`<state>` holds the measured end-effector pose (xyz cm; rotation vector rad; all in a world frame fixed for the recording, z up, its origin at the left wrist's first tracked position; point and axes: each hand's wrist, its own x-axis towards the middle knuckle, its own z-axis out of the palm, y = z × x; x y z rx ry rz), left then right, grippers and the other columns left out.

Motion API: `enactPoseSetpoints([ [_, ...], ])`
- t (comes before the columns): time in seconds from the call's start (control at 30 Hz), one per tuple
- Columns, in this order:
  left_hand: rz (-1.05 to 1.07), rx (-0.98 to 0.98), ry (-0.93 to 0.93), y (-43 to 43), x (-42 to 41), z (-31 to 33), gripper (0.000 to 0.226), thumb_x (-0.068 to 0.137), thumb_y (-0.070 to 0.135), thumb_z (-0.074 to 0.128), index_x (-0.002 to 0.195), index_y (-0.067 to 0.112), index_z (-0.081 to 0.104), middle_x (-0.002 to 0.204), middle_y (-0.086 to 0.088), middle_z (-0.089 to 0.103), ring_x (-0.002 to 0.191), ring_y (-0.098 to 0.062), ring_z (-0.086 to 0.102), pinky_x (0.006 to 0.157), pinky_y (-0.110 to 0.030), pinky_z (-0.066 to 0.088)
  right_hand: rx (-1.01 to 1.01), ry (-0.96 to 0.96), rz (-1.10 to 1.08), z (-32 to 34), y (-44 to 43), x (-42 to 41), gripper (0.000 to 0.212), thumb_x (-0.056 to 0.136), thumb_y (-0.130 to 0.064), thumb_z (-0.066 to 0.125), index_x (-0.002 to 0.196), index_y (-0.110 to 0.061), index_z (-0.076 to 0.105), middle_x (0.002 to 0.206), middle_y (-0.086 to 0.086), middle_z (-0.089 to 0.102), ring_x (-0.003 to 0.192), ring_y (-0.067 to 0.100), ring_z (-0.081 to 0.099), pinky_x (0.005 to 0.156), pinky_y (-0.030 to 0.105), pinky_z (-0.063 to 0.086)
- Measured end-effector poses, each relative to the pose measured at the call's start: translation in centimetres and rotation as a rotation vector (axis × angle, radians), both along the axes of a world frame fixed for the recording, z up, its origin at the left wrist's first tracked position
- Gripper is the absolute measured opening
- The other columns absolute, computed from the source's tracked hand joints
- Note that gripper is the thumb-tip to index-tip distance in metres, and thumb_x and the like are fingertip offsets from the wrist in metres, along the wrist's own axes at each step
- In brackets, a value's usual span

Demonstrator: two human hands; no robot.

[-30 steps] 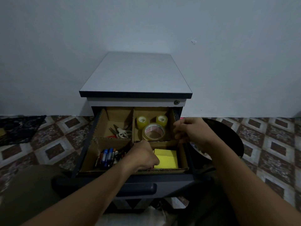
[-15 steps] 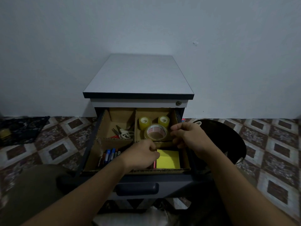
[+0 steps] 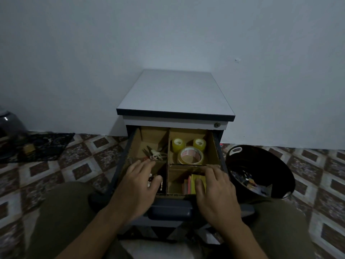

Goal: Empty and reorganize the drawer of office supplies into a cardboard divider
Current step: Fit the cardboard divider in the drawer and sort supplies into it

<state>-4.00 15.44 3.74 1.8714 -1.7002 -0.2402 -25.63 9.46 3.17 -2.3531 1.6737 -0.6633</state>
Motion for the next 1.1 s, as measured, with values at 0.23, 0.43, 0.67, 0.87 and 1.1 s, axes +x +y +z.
enactPoseSetpoints([
  [0.23,0.073,-0.009,-0.240,0.0,-0.1,-1.5,0.067,0.098,0.055,0.019,0.156,0.024,0.027,0.164,0.005,0.022,0.153,-0.018,0.008,0.124,-0.049,0.015,-0.128,0.101,-0.029,-0.5,0.6,0.6,0.053,0.096,-0.048,0.030,0.139,-0.024,0.046,0.147,-0.001,0.046,0.142,0.021,0.033,0.113,0.049,0.031],
  [0.43,0.089,-0.057,-0.299,-0.9,0.5,-1.5,0.062,0.098,0.048,0.028,0.155,0.026,0.027,0.166,0.004,0.014,0.154,-0.020,0.004,0.122,-0.053,0.017,-0.152,0.108,-0.020,-0.2,-0.2,1.2,0.056,0.094,-0.049,0.034,0.144,-0.026,0.039,0.156,0.000,0.035,0.149,0.023,0.020,0.116,0.058,0.023],
  [0.67,0.132,-0.103,-0.345,-5.9,2.1,-1.3,0.066,0.095,0.046,0.035,0.157,0.024,0.023,0.167,0.000,0.007,0.155,-0.023,-0.001,0.122,-0.054,0.013,-0.178,0.114,-0.013,0.0,-5.1,2.7,0.059,0.093,-0.046,0.035,0.147,-0.022,0.036,0.159,0.004,0.028,0.151,0.026,0.014,0.116,0.060,0.020],
  [0.87,0.179,-0.197,-0.375,-12.0,3.7,-0.9,0.077,0.093,0.047,0.042,0.160,0.019,0.014,0.168,-0.006,-0.002,0.154,-0.030,-0.008,0.122,-0.059,0.008,-0.315,0.118,-0.042,0.2,-11.0,4.5,0.070,0.089,-0.038,0.045,0.152,-0.013,0.030,0.164,0.010,0.015,0.152,0.030,0.006,0.119,0.060,0.007],
  [1.1,0.214,-0.283,-0.466,-18.3,5.3,-0.7,0.080,0.096,0.055,0.045,0.160,0.020,0.013,0.167,-0.012,-0.002,0.153,-0.037,-0.007,0.120,-0.062,0.000,-0.432,0.083,-0.033,0.1,-17.5,6.2,0.075,0.092,-0.035,0.039,0.157,-0.007,0.015,0.165,0.013,0.004,0.153,0.032,-0.002,0.120,0.059,0.006],
])
